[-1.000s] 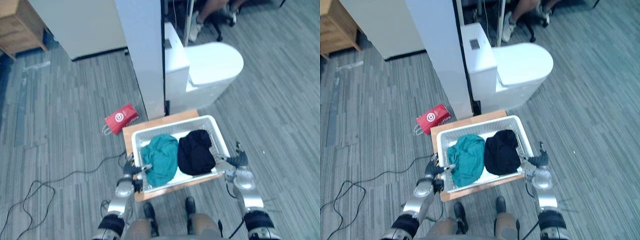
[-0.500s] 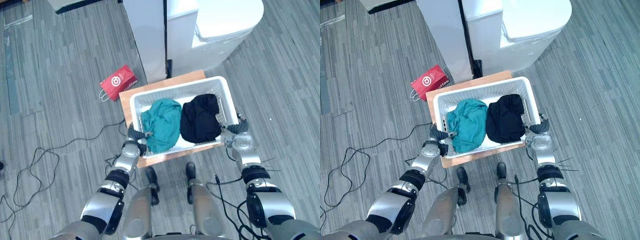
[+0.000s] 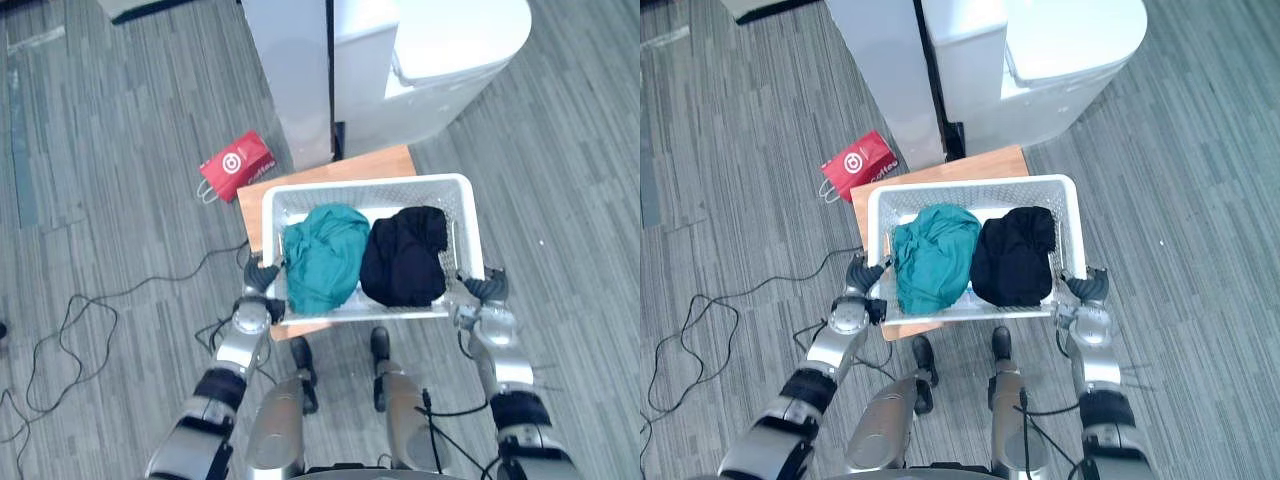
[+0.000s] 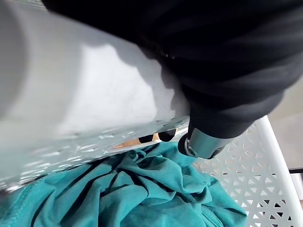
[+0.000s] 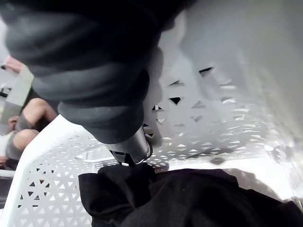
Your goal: Pick up the laundry basket with both hands and put the clothes into the washing machine.
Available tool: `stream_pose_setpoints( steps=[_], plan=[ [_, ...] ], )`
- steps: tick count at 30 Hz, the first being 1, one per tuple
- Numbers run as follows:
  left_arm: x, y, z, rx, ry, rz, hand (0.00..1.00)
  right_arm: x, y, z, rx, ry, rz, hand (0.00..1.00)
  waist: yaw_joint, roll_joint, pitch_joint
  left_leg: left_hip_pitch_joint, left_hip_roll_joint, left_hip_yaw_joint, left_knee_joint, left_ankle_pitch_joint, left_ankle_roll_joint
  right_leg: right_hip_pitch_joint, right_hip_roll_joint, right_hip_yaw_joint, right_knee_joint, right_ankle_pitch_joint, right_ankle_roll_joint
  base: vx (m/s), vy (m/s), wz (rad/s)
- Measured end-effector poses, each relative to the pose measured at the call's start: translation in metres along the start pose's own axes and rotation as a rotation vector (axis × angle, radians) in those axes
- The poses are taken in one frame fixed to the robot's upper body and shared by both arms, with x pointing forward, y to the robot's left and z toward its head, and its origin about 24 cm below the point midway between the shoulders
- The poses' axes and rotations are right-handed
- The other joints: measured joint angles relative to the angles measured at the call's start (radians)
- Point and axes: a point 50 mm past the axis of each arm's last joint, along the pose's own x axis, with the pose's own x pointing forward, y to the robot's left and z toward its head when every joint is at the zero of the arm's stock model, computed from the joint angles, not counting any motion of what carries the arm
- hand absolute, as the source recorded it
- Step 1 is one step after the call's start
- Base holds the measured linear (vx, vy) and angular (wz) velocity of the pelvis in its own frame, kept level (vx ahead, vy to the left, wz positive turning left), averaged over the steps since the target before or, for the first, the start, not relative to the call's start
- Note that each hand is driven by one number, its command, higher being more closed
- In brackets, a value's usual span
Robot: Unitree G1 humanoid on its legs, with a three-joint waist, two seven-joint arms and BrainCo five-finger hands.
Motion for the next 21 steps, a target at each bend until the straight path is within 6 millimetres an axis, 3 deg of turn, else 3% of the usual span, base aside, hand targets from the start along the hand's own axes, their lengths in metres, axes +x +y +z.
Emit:
stream_pose_setpoints(
  steps=[3,7,8,9,11,13,14,15,16,17,18,19,20,21],
  plan=[
    [-0.017,0.007,-0.011,-0.013,0.022,0.000,1.00,-0.017,-0.003,-0.008,-0.007,0.013,0.011,1.00,-0.002,-0.008,-0.038,0.058,0.003,0.066,-0.022,-0.011,-0.005,0.027,0.013,0.065,-0.031,0.020,0.006,0.03,0.027,-0.76],
    [-0.033,0.011,-0.014,-0.032,0.025,-0.007,1.00,-0.036,-0.006,-0.009,0.001,0.005,0.006,1.00,-0.004,-0.030,-0.064,0.111,0.039,0.253,0.047,-0.088,-0.013,0.022,0.046,0.198,-0.059,0.065,0.031,-0.01,0.038,-1.27],
    [-0.034,0.012,-0.014,-0.035,0.027,-0.005,1.00,-0.037,-0.005,-0.011,0.006,0.011,0.006,1.00,-0.008,-0.039,-0.072,0.124,0.054,0.307,0.069,-0.107,-0.011,0.016,0.040,0.167,-0.085,0.046,0.011,-0.05,0.031,-1.82],
    [-0.035,0.012,-0.015,-0.052,0.033,0.001,1.00,-0.037,-0.005,-0.011,0.007,0.011,0.007,1.00,-0.011,-0.039,-0.075,0.145,0.079,0.376,0.094,-0.130,-0.012,0.010,0.019,0.030,-0.078,0.016,-0.039,-0.04,0.026,-1.70],
    [-0.034,0.014,-0.015,-0.061,0.035,0.012,1.00,-0.036,-0.003,-0.011,0.007,0.011,0.013,1.00,-0.020,-0.046,-0.088,0.173,0.107,0.463,0.114,-0.147,-0.018,-0.014,-0.031,-0.191,-0.041,0.011,-0.084,0.02,0.024,-1.51],
    [-0.034,0.020,-0.017,-0.067,0.044,0.025,1.00,-0.032,0.003,-0.015,0.007,0.024,0.029,1.00,-0.033,-0.048,-0.103,0.229,0.145,0.580,0.167,-0.180,-0.037,-0.010,-0.111,-0.530,0.033,0.013,-0.145,0.12,-0.062,-1.81],
    [-0.035,0.022,-0.019,-0.073,0.055,0.037,1.00,-0.032,0.006,-0.017,0.005,0.034,0.041,1.00,-0.031,-0.049,-0.122,0.243,0.157,0.600,0.176,-0.187,-0.046,-0.015,-0.123,-0.589,0.057,0.032,-0.163,0.15,-0.131,-1.63],
    [-0.036,0.022,-0.020,-0.076,0.060,0.043,1.00,-0.032,0.007,-0.018,0.002,0.038,0.046,1.00,-0.032,-0.047,-0.131,0.252,0.164,0.603,0.189,-0.196,-0.052,-0.019,-0.121,-0.604,0.063,0.053,-0.146,0.17,-0.203,-1.51],
    [-0.036,0.021,-0.020,-0.087,0.066,0.045,1.00,-0.031,0.006,-0.019,-0.001,0.040,0.049,1.00,-0.033,-0.028,-0.134,0.266,0.208,0.603,0.250,-0.225,-0.061,-0.025,-0.080,-0.551,0.071,0.046,-0.094,0.18,-0.234,-1.73],
    [-0.037,0.019,-0.024,-0.092,0.084,0.044,1.00,-0.031,0.006,-0.022,-0.007,0.051,0.059,1.00,-0.032,-0.011,-0.134,0.263,0.303,0.592,0.425,-0.229,-0.047,-0.029,-0.030,-0.482,0.099,0.019,-0.104,0.19,-0.223,-1.53],
    [-0.037,0.018,-0.025,-0.091,0.091,0.044,1.00,-0.031,0.006,-0.023,-0.010,0.055,0.059,1.00,-0.033,-0.006,-0.137,0.258,0.326,0.591,0.467,-0.229,-0.027,-0.028,-0.017,-0.473,0.102,0.013,-0.107,0.21,-0.211,-1.28],
    [-0.037,0.019,-0.028,-0.085,0.105,0.042,1.00,-0.032,0.005,-0.025,-0.017,0.065,0.060,1.00,-0.042,0.004,-0.138,0.208,0.418,0.530,0.636,-0.208,0.129,-0.013,0.036,-0.439,0.108,-0.011,-0.128,0.19,-0.226,-0.72],
    [-0.035,0.023,-0.028,-0.072,0.103,0.048,1.00,-0.033,0.010,-0.026,-0.009,0.071,0.072,1.00,-0.050,-0.008,-0.138,0.137,0.447,0.365,0.745,-0.190,0.206,0.002,0.085,-0.407,0.100,-0.016,-0.147,0.18,-0.230,-1.01],
    [-0.036,0.025,-0.029,-0.072,0.111,0.055,1.00,-0.031,0.011,-0.023,-0.010,0.061,0.076,1.00,-0.031,-0.008,-0.138,0.111,0.419,0.267,0.797,-0.209,0.178,0.008,0.112,-0.369,0.093,-0.018,-0.164,0.17,-0.176,-1.69]
  ],
)
